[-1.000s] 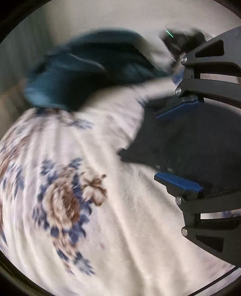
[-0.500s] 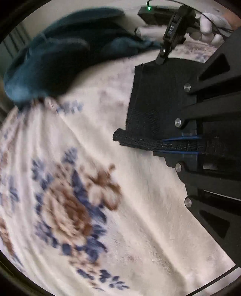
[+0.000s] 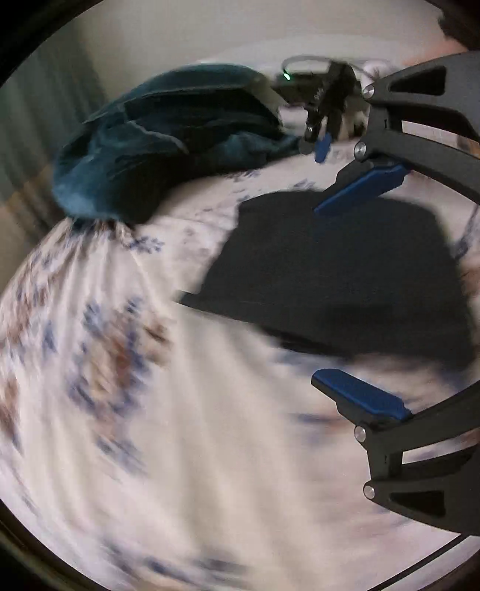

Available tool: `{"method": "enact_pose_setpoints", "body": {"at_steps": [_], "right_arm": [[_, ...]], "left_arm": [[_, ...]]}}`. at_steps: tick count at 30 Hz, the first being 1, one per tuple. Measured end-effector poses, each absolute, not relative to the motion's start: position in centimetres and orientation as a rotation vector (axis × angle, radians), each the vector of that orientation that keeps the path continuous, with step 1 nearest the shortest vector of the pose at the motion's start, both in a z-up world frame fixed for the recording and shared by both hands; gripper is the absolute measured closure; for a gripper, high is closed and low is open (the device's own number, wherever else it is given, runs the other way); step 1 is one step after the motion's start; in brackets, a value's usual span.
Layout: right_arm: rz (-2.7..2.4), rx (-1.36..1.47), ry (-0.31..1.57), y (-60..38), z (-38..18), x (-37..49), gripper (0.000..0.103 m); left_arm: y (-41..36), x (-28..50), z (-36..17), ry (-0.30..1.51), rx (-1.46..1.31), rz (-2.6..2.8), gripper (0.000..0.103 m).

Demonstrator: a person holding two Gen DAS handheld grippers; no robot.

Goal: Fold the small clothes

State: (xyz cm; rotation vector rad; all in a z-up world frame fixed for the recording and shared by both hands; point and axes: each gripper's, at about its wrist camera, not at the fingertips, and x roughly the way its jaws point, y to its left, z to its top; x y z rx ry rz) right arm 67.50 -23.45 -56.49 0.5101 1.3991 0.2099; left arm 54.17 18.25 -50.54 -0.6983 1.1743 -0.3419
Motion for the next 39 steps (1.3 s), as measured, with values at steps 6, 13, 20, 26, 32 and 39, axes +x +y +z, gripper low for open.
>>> {"method": "enact_pose_setpoints", "body": {"at_steps": [6,13,20,26,32,39], "right_arm": [[0.248,0.63,1.515,-24.8,-57.8,59.8,0.002],[0.327,0.73,1.508,-23.1,-63.4,62.5,0.002],[0.392,0.798,1.529,-19.7,-68.4,68.4,0.001],[0.33,0.838,1.442,-18.7,-68.1,68.5,0.077],[0.23,1.051,1.321,-20.7,-66.0,61.7,0.083],[0.069,1.212,1.284,-18.9,-61.2,44.4,0.083]], "left_arm": [[16.5,43.3,-56.3,1.332,-0.982,-0.245,0.018],[12.6,45.0,-60.0,1.269,-1.096,-0.237,0.018],[12.6,46.0,-60.4,1.133,-1.183,-0.118,0.053],[14.1,46.8,-59.2,1.126,-1.156,-0.152,0.073],[17.2,47.5,-55.5,1.072,-1.151,-0.284,0.077],[19.3,50.0,-54.7,1.27,-0.959,-0.452,0.076]]}}
